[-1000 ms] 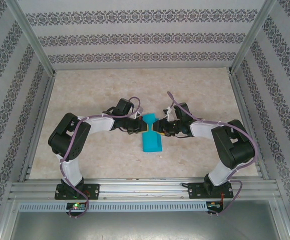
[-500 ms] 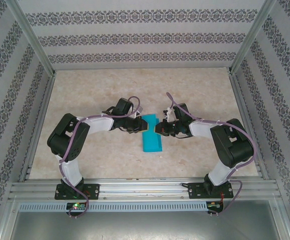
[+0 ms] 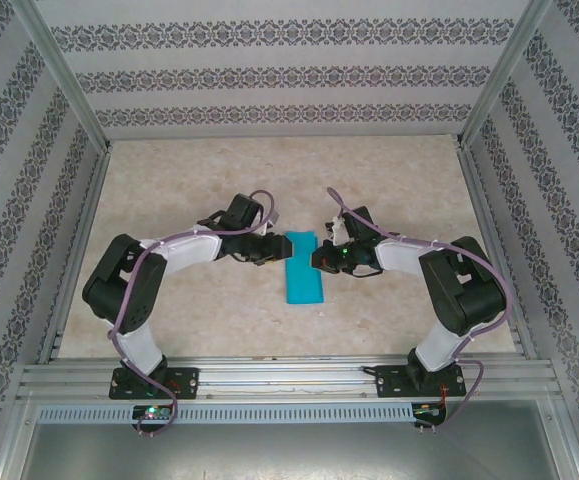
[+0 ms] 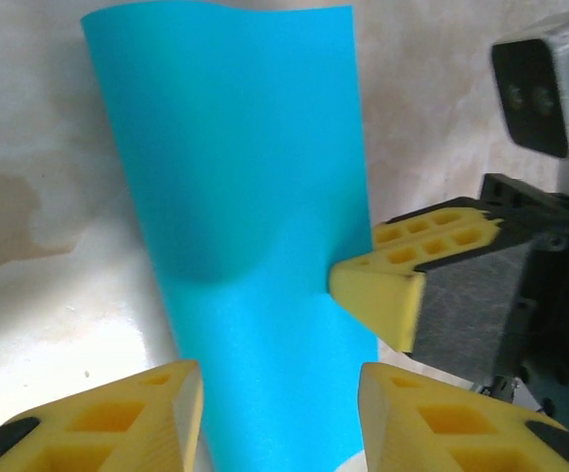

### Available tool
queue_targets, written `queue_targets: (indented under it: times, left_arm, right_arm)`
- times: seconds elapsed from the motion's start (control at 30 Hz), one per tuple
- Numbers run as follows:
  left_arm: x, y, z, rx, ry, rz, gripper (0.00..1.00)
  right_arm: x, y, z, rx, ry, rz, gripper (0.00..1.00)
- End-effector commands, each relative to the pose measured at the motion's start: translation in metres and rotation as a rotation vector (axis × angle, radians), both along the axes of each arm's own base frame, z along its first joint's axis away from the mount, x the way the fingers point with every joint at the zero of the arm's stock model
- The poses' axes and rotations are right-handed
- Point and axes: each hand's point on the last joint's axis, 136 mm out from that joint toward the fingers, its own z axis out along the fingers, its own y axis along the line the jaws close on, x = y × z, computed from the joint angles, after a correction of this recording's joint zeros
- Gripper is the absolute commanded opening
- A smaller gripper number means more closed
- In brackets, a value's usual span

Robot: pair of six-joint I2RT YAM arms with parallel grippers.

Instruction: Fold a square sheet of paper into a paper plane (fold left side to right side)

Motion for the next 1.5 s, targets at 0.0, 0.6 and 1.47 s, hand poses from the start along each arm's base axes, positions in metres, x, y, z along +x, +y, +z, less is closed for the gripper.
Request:
queue_targets:
  times: [0.0,0.6,1.47]
  left_arm:
    - [-0.008,-0.007,-0.013,0.032,0.042,-0.03,0.47]
    - [-0.01,-0.015,-0.053,0.123,0.128,-0.038,0.46]
    - [-0.027,-0.011,-0.09,0.343,0.23,-0.049,0.38]
  right_arm:
    - [0.002,0.0,-0.003,-0.035,-0.007,0.015,0.03]
    - [0.001,-0.005,-0.011,-0.08,0.007,0.011,0.05]
    - [0.004,-0.086,0.024,-0.258,-0.135,-0.201,0.46]
